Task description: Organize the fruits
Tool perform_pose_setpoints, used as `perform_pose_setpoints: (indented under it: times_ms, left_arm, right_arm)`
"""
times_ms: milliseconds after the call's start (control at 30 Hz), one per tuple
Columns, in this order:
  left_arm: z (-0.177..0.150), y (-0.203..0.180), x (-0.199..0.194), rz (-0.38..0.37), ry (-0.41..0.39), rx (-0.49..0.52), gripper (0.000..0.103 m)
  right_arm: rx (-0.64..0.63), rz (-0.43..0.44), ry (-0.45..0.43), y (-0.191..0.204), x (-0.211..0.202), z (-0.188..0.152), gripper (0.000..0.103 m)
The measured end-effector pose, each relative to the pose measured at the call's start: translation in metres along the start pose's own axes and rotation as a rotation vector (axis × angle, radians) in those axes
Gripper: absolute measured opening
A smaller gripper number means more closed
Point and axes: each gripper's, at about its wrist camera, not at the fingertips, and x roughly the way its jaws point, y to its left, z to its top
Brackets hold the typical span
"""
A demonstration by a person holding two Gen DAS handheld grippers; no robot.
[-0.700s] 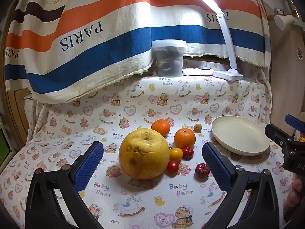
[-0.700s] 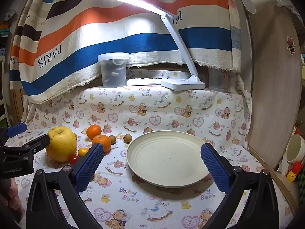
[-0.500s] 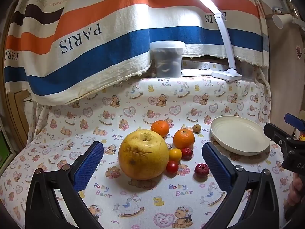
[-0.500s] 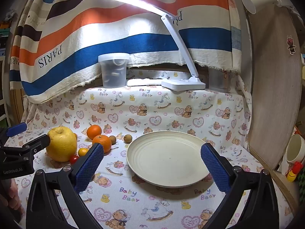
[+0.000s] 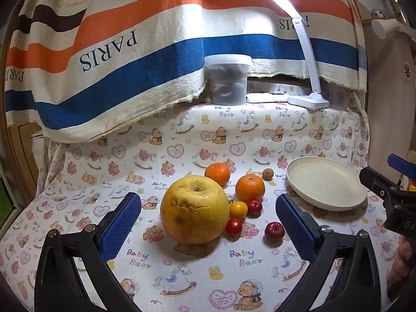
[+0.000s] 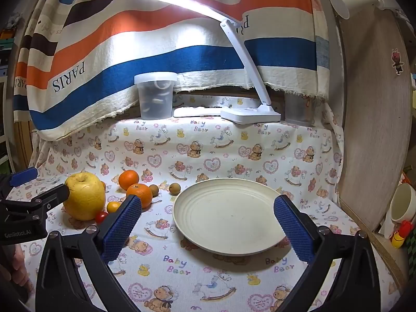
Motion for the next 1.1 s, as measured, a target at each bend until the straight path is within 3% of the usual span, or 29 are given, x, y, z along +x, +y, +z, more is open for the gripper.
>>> perform_pose_setpoints:
  times_ms: [1100]
  left_arm:
    - [0.002, -0.0021, 0.0002, 0.004, 0.005, 0.009, 0.103]
  right_arm:
    - [0.0, 0.001, -0.003, 0.0003, -0.0022, 0.0006, 0.102]
